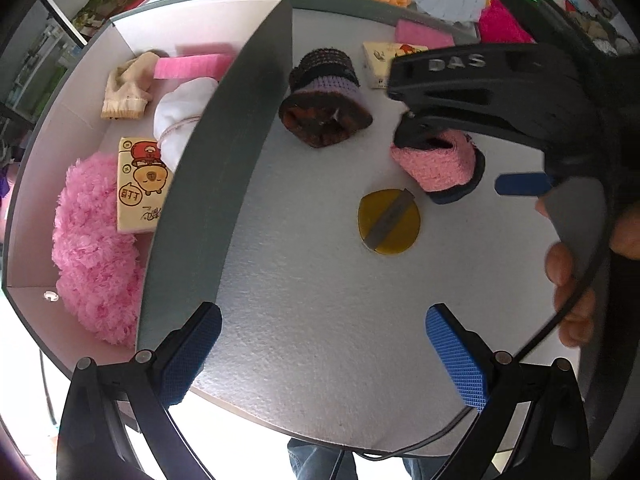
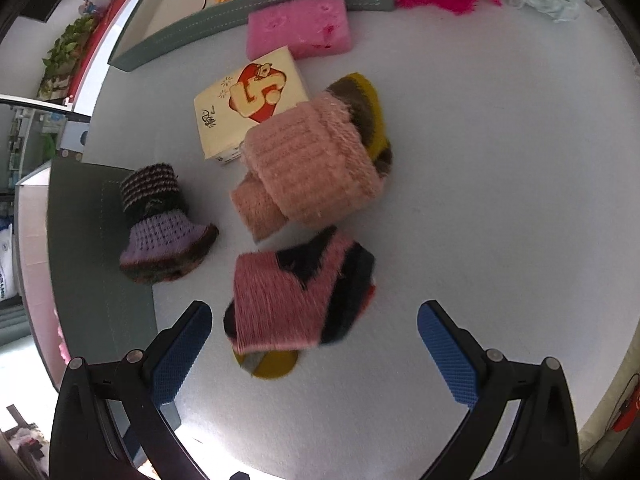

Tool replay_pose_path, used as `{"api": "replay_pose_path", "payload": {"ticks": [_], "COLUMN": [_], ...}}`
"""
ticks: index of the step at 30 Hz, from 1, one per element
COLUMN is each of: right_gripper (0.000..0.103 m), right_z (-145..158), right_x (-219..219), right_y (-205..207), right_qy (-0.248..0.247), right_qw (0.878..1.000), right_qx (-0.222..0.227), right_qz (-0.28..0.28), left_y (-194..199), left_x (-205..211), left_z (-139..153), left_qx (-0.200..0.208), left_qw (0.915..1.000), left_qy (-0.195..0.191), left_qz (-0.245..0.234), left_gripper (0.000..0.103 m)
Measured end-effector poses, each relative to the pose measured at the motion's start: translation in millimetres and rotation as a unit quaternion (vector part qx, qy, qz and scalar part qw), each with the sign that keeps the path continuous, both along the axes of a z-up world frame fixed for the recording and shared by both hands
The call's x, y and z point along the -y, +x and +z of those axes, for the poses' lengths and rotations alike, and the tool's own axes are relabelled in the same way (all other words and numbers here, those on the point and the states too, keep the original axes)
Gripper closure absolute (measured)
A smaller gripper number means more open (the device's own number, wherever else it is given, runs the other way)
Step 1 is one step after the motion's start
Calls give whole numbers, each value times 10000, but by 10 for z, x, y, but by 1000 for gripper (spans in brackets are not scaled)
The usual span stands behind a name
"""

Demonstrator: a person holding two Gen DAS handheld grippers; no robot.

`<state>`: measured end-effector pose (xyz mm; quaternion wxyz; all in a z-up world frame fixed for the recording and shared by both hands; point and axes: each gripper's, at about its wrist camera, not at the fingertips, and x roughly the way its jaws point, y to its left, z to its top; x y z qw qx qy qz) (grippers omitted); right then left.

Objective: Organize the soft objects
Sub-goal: 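Move right gripper to the pink-and-black knit slipper and grasp it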

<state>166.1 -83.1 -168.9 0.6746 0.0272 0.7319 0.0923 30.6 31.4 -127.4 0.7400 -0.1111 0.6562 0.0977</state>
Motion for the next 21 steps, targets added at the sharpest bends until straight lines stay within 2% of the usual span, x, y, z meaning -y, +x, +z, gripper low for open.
{"api": "replay_pose_path", "payload": {"ticks": [5,7,10,13,21], "right_gripper": [2,18,40,55,57], "right_z": [-103,-111,-130,-109,-29], "right_x": [-132,-130,24,216,1045], "right_y": [53,21,-36,-115,-513], "right_qy": [-297,-450,-188,-102,-428], "right_qw": [9994,9985,9998,9998,9975], "right_qx": [42,118,-48,-107,-152], "right_qz": [186,276,99,-95,-534], "left_y": [54,93,216,291,595], "left_x": [79,156,227,277,395], "left_z": [-46,-70,-114,-116,-236], "left_qx": [-94,-99,-120,-99,-159], "left_qw": [9999,9998,9996,9992,9984], "left_qy": [65,86,102,96,116], "left_qz": [-91,-147,-239,-364,-533], "left_gripper": [0,0,0,0,0]}}
